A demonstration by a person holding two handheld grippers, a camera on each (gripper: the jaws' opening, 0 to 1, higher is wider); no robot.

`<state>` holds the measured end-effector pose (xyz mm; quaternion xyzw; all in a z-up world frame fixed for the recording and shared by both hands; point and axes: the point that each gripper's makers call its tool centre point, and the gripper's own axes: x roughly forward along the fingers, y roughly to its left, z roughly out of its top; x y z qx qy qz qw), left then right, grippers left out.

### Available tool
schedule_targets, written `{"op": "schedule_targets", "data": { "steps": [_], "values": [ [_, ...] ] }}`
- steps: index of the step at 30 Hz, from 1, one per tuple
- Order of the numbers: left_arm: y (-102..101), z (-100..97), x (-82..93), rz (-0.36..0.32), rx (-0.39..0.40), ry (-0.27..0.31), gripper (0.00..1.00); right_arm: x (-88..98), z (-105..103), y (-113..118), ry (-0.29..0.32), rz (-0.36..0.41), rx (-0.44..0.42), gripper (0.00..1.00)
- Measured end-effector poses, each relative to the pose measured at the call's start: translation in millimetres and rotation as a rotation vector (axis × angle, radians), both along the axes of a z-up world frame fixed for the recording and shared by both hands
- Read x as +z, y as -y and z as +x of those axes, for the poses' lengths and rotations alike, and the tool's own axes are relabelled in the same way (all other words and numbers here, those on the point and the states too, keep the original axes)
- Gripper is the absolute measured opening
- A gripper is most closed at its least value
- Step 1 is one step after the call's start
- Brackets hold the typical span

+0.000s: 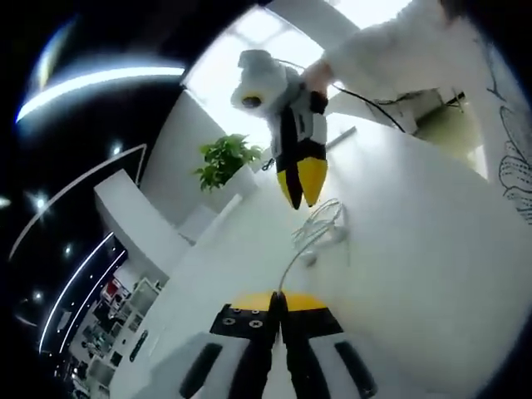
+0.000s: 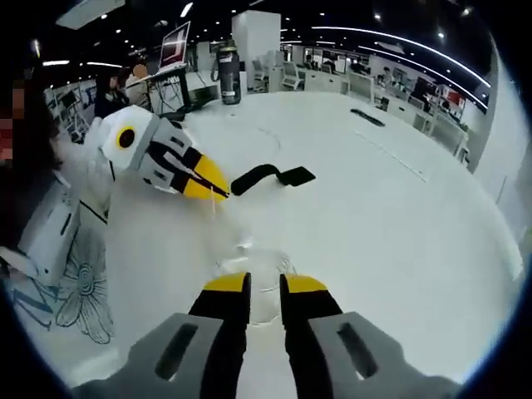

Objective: Peel open the Velcro strap on the desktop, arrange the wired earphones neatly onto it, and close the Velcro strap to secure them.

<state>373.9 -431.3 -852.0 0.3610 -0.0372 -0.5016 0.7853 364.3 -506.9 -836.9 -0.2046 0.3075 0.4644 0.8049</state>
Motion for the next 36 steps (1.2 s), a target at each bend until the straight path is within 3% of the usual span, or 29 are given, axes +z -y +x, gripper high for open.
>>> {"op": "schedule_targets", "data": {
  "steps": [4, 9, 27, 36],
  "values": [
    [0.7, -0.9, -0.2, -0.002, -0.002, -0.001, 0.06, -8.8, -16.2, -12.6, -0.018, -0.03, 0.097, 0.16],
    [0.7, -1.1, 0.0, -0.002, -0.003, -0.001, 0.06, -15.8, -18.5, -16.8, -0.002, -0.072, 0.139, 0.16],
    [1.7, -0.9, 1.2, -0.014, -0.006, -0.004, 0.06, -29.4, -17.5, -20.9, -0.03, -0.134, 0.168, 0.15],
    [3.1, -1.9, 2.1, -0.025, -0.009, -0.007, 0.06, -30.3, -16.3, -21.1, -0.026, -0.145, 0.178, 0.1]
  ]
}}
